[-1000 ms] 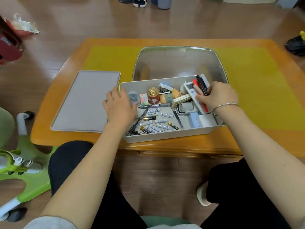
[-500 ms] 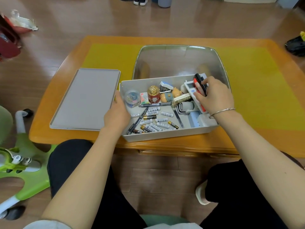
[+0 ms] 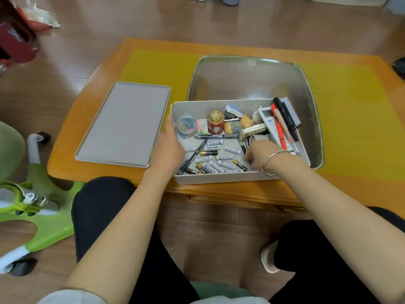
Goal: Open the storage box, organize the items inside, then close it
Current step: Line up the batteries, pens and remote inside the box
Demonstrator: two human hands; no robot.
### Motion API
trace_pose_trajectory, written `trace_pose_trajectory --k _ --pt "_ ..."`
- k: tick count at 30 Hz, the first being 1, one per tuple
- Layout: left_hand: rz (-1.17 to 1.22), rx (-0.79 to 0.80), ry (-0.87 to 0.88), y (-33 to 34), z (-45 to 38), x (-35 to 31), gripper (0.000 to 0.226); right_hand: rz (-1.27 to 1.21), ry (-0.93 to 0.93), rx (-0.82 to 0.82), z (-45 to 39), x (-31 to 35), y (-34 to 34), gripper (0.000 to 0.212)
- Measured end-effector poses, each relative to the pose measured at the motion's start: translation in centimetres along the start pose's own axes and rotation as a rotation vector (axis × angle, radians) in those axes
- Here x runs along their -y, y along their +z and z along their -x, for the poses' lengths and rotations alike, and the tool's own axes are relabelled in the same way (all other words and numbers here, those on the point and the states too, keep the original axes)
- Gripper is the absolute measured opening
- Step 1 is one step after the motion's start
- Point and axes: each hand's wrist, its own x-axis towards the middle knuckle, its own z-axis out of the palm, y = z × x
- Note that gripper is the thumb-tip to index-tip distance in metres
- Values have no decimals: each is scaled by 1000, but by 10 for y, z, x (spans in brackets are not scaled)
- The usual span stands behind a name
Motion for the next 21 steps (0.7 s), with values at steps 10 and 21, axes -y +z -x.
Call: trace_pose_trajectory --k 10,21 --pt "53 -15 5 1 0 0 81 -67 7 -8 -3 3 1 16" --pt "17 -23 -4 0 1 -1 77 9 -38 38 -7 2 1 7"
